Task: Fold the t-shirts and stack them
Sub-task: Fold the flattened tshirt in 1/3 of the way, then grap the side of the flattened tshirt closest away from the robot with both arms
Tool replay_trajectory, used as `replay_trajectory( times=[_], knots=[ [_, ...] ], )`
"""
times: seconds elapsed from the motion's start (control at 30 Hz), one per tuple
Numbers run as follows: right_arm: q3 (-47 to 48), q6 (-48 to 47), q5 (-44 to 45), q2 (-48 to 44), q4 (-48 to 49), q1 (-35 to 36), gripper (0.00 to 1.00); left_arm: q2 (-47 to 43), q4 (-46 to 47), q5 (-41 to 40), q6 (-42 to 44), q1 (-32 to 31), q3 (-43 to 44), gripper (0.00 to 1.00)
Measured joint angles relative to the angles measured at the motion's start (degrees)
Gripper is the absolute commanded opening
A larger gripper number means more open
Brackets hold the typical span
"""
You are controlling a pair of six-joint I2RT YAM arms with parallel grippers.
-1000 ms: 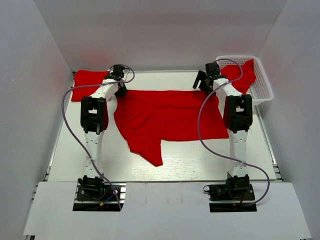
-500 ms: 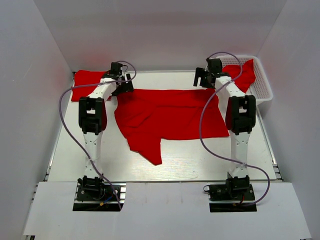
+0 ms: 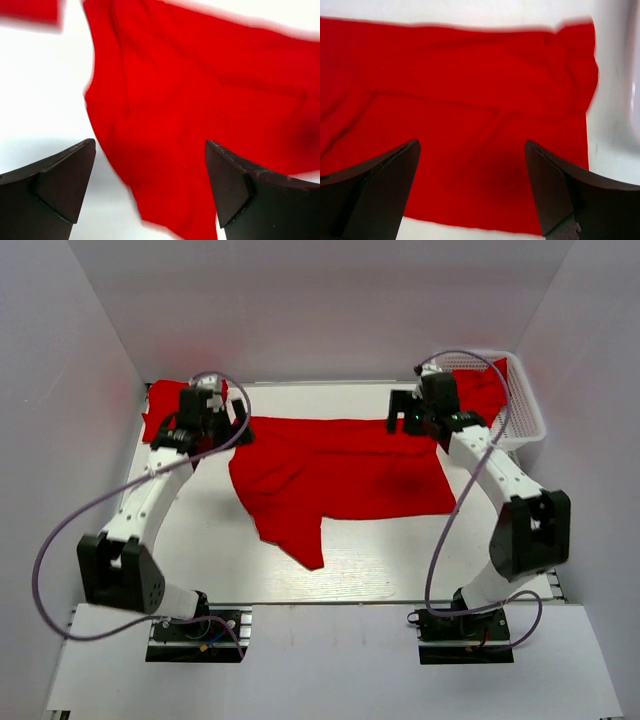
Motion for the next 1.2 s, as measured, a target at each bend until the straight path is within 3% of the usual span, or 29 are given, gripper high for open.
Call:
replay_trajectory(
  times=[0.23,0.47,0.6,0.97,1.2],
  knots=[
    [-24.98,12.37,7.67,-19.80,-2.67,-0.96,0.90,-13.49,-0.02,6.19,-5.60,-6.58,-25.31,1.00],
    [-37.31,21.03,14.14,-36.72,-4.98,-1.03,0.90,-18.78,-1.38,7.82,-11.87,-15.06,-35.28,0.91],
    [-39.82,23.80,16.90,-36.54,-7.76,-1.27,0.90,-17.94,-1.31,6.71,-15.08,-19.98,-36.76,0.86],
    [-41.86,26.93,21.77,-33.31,-12.00,-1.46,0.90,-7.93,-2.97,-2.23,-21.99,-29.46,-35.04,0.58],
    [-41.86,27.10,24.35,-30.95,-12.52,-2.51,0.90,-6.03,-2.08,-6.45,-26.05,-30.12,-34.99,0.57]
  ],
)
